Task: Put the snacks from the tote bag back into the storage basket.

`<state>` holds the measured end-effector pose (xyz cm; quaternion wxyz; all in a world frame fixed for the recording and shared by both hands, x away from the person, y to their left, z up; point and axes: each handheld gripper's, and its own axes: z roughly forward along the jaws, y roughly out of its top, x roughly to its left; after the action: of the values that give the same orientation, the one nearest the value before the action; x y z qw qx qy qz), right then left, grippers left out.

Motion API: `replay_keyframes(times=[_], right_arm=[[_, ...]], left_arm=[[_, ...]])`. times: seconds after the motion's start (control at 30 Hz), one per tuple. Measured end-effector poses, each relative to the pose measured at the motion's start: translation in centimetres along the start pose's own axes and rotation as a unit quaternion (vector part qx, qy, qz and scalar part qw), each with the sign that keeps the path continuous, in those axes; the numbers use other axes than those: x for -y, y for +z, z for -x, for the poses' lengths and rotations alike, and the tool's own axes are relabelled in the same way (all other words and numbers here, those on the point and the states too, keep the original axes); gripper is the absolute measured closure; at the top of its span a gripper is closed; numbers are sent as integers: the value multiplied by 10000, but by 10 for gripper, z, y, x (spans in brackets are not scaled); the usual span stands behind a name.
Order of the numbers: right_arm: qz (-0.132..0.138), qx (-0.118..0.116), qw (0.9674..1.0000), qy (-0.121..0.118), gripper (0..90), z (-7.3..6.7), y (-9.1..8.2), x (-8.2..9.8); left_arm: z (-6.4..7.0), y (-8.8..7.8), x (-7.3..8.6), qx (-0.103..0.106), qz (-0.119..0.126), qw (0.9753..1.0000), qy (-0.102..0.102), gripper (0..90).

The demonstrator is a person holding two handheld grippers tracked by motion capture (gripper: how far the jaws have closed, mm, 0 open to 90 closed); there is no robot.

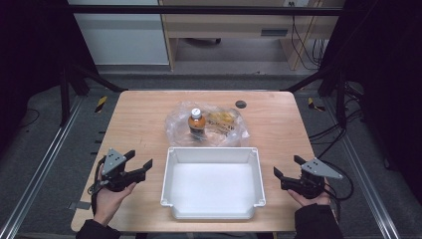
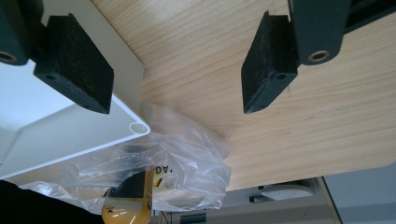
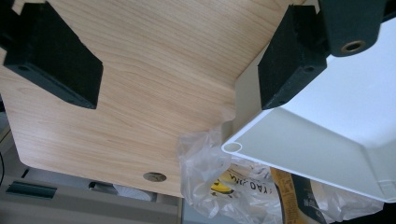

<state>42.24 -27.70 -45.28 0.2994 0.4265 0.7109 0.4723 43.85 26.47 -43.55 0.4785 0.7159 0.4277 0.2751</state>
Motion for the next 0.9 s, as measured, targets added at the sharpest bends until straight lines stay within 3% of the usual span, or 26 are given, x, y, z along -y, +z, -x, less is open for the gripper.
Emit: replay_keyframes(times=[0.9], right_arm=[[-67,42,10000,-26,132,-1,-1,0]], left_arm=[[11,5,-12,159,111,9998,-20,262]])
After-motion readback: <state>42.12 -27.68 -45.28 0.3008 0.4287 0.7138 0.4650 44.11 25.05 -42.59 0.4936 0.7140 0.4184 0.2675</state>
